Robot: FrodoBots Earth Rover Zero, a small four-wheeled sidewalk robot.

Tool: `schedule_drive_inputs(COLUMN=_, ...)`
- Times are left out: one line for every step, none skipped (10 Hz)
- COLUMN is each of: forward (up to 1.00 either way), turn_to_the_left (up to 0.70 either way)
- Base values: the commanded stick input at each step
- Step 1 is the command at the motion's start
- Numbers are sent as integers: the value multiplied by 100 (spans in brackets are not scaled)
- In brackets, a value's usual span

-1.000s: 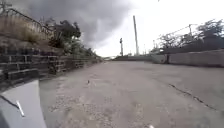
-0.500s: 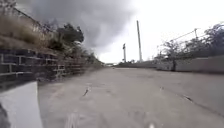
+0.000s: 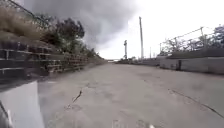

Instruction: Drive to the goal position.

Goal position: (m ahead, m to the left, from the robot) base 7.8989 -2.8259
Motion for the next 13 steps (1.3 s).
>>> schedule_drive_inputs(forward=85, turn_to_the_left=0)
schedule_drive_inputs(forward=85, turn_to_the_left=0)
schedule_drive_inputs(forward=85, turn_to_the_left=0)
schedule_drive_inputs(forward=85, turn_to_the_left=0)
schedule_drive_inputs(forward=85, turn_to_the_left=0)
schedule_drive_inputs(forward=85, turn_to_the_left=0)
schedule_drive_inputs(forward=85, turn_to_the_left=0)
schedule_drive_inputs(forward=85, turn_to_the_left=0)
schedule_drive_inputs(forward=85, turn_to_the_left=0)
schedule_drive_inputs(forward=85, turn_to_the_left=0)
schedule_drive_inputs(forward=85, turn_to_the_left=0)
schedule_drive_inputs(forward=85, turn_to_the_left=0)
schedule_drive_inputs(forward=85, turn_to_the_left=0)
